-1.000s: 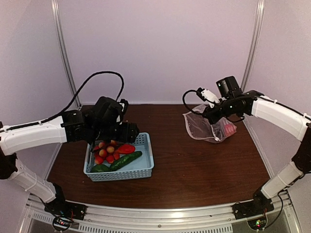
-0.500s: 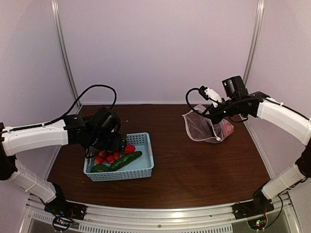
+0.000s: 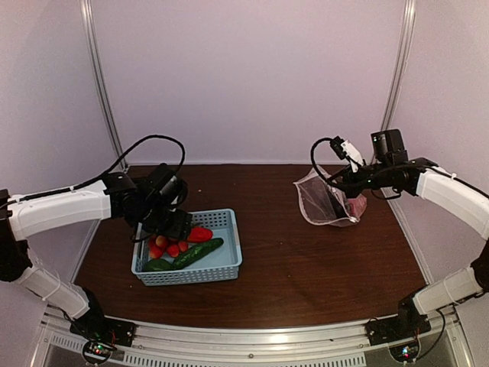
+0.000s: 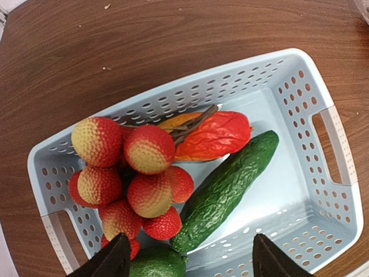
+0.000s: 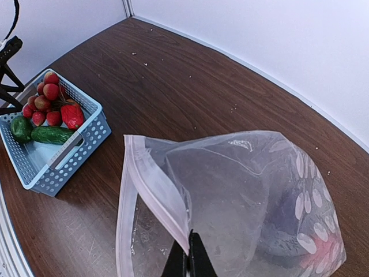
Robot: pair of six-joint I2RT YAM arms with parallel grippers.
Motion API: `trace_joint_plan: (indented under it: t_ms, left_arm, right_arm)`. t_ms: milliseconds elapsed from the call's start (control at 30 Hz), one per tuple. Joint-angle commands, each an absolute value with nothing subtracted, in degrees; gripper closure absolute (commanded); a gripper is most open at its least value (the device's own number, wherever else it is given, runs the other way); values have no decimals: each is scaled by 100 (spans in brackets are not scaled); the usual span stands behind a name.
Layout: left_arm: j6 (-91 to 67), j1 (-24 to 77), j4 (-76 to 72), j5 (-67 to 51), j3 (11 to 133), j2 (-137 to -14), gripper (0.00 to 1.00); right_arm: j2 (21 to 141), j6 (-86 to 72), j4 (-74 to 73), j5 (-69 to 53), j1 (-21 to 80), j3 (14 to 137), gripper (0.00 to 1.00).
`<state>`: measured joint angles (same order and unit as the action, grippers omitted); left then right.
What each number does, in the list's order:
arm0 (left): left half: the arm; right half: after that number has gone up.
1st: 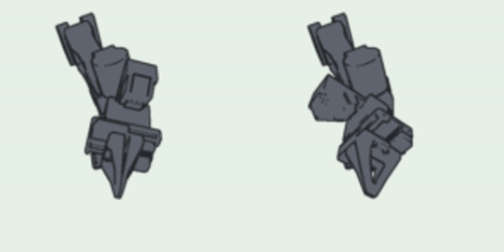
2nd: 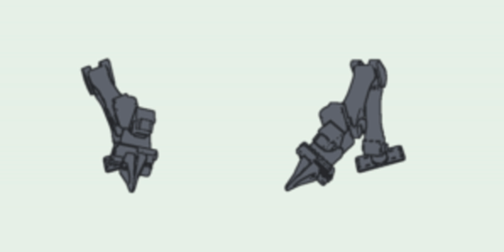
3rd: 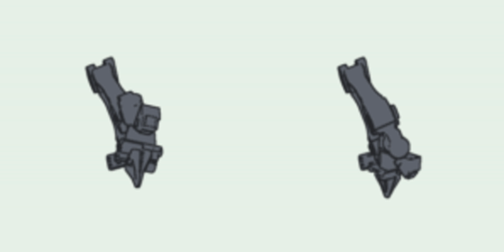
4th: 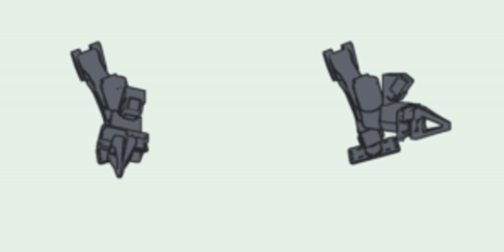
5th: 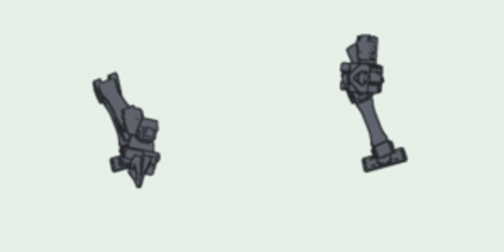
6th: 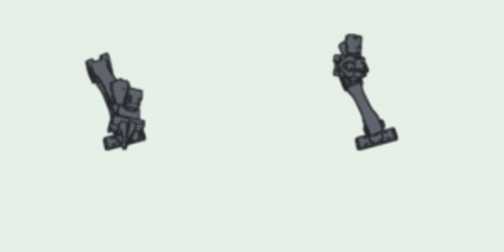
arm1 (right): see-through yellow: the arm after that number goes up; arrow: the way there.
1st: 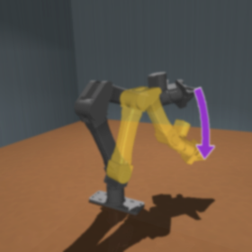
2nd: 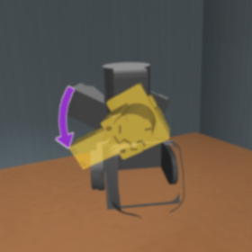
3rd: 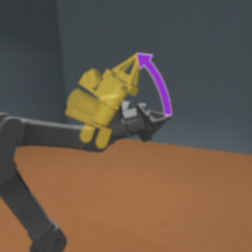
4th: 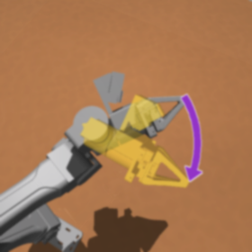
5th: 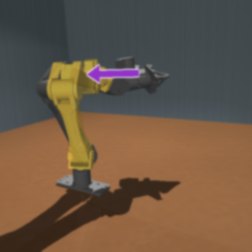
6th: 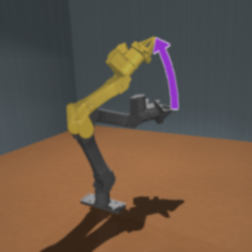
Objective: Place the food in the zip-top bag and seal the zipper
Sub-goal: Pick up the fake fruit from the bin.
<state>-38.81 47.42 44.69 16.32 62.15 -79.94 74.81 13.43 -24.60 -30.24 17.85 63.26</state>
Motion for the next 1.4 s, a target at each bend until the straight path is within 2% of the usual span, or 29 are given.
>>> trace_joint_plan:
  t_ms: [0,300,533,800,1067,1367]
  left_arm:
    - [-3717,4564,5040,1789,6565,-8139,30]
    - [-2700,4500,5282,1712,7317,-8914,46]
    - [-1346,4526,5011,1536,8328,-9926,54]
    - [-1132,4526,5659,1978,9385,-11369,59]
    - [-1338,4526,5767,2454,9294,-11638,61]
    - [-1399,4526,5671,2711,8990,-11713,71]
  right_arm:
    - [7303,1318,-2069,-3267,1702,6070,100]
    - [7164,1278,-1875,-3422,1669,5723,100]
    - [7267,1283,-1896,-3497,1656,5706,100]
    - [7137,1236,-1848,-3479,1628,5655,100]
    - [7195,1231,-1821,-3507,1604,5625,100]
    - [7277,1256,-1833,-3516,1608,5634,100]
